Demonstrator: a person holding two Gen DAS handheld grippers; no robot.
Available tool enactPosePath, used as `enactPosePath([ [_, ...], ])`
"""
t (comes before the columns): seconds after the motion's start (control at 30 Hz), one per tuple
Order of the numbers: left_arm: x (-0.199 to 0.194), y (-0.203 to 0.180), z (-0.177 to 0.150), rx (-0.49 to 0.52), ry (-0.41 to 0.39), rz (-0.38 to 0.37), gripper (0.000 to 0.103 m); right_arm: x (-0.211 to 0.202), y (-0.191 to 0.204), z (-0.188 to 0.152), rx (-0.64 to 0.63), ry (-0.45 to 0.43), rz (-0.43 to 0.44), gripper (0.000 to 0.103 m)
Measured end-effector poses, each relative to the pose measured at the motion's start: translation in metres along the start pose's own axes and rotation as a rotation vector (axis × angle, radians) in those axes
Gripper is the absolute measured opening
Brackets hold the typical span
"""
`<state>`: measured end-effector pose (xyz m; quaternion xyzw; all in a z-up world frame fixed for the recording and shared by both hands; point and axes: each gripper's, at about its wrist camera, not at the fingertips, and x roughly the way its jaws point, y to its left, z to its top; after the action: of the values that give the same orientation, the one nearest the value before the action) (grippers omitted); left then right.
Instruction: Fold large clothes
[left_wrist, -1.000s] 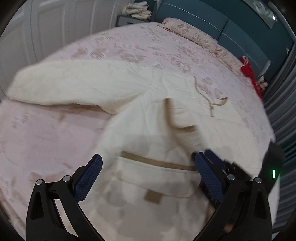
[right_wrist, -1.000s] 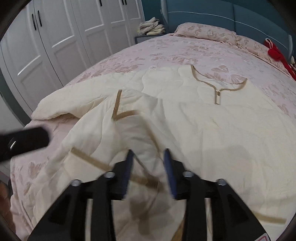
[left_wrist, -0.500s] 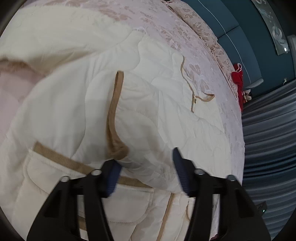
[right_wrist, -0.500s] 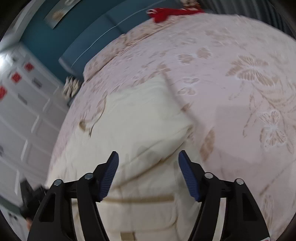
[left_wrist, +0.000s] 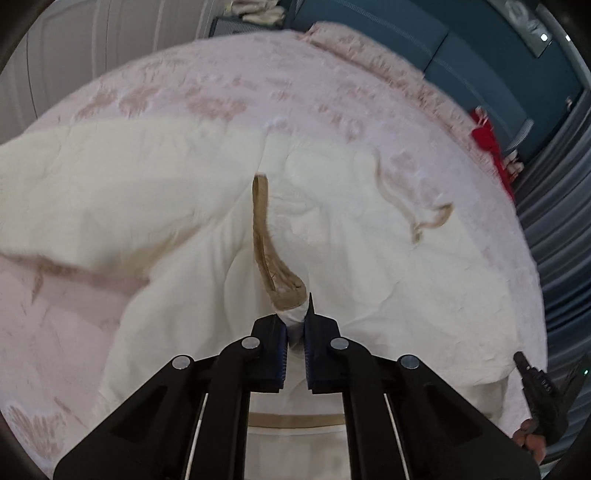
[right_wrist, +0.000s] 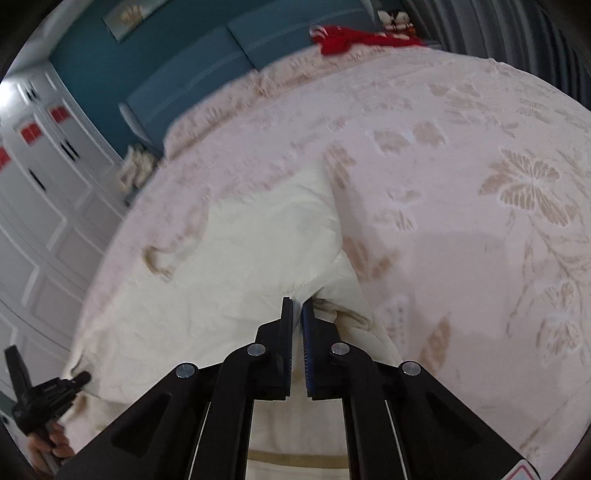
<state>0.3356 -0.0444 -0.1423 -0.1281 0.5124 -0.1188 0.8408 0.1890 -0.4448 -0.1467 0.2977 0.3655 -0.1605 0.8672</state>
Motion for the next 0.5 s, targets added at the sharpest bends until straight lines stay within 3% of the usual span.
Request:
enactPosePath([
  [0.1, 0.019, 0.005, -0.021, 0.022, 0.032, 0.042, 0.006, 0.022, -0.015, -0.014, -0.002, 0.059, -0.061, 0.004],
  [0.2, 0.024, 0.002, -0.028, 0.054, 0.009, 0.075, 0.007, 0.023, -0.016, -0.019, -0.033, 0.063, -0.082, 0.004],
  [0.3, 0.017, -0.002, -0.025, 0.084, -0.002, 0.1, 0.011, 0.011, -0.008, -0.018, -0.072, 0.055, -0.133, 0.012],
  [0.4, -0.016, 0.002, -0.018, 0.078, -0.071, 0.108, 0.03, -0.027, 0.002, -0.014, -0.103, -0.043, -0.22, 0.019],
  [0.5, -0.05, -0.002, -0.001, 0.059, -0.182, 0.111, 0.043, -0.052, 0.028, -0.005, -0.165, -0.117, -0.188, 0.02],
])
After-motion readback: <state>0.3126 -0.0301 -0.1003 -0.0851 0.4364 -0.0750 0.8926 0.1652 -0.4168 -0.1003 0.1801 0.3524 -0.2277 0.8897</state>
